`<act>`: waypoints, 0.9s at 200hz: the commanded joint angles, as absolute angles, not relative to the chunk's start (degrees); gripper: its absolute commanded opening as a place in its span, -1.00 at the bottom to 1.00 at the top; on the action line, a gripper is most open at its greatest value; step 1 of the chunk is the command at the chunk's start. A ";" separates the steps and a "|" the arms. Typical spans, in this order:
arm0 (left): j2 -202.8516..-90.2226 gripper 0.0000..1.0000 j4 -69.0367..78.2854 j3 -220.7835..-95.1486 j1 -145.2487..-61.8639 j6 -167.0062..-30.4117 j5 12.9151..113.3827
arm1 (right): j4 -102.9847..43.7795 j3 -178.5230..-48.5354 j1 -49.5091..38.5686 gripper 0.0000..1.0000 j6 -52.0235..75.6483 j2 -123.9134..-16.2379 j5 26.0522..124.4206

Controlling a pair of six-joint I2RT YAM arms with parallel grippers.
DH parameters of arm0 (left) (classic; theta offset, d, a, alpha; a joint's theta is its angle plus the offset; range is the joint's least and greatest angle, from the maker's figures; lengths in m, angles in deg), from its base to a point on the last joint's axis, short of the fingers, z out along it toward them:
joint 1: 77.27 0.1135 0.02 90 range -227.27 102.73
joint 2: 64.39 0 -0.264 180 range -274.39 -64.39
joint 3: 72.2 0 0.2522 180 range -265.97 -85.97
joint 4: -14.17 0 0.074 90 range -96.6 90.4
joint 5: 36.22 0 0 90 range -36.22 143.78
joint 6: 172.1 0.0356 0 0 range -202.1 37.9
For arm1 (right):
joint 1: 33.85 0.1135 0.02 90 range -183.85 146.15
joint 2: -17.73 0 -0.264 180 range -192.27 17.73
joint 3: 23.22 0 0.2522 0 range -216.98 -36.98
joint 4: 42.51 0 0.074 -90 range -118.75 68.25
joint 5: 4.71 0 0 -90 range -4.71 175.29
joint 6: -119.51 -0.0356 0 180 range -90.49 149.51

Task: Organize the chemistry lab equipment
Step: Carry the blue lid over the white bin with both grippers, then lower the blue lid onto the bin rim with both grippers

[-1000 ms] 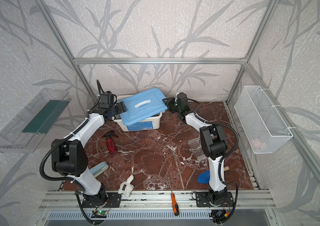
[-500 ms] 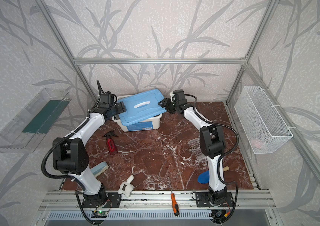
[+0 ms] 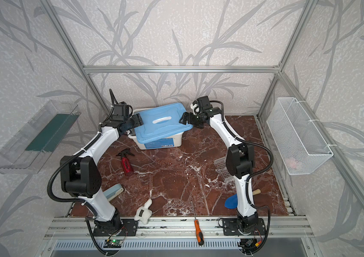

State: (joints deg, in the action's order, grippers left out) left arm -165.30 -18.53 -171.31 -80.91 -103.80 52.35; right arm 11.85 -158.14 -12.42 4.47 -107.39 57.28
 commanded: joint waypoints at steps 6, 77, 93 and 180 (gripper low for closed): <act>-166.00 0.64 -20.51 -172.55 -80.59 -104.16 51.93 | 16.07 -159.80 -11.33 0.92 7.68 -108.42 56.64; -167.85 0.52 -21.85 -174.41 -80.59 -104.16 53.41 | 31.30 -172.73 -5.97 0.85 11.10 -112.05 67.41; -168.35 0.51 -22.29 -174.81 -80.55 -104.33 54.13 | 31.70 -173.03 -5.38 0.87 11.43 -112.01 66.09; -174.96 0.44 -25.68 -183.37 -80.21 -102.22 52.74 | 31.47 -172.36 -5.23 0.99 11.94 -113.30 61.72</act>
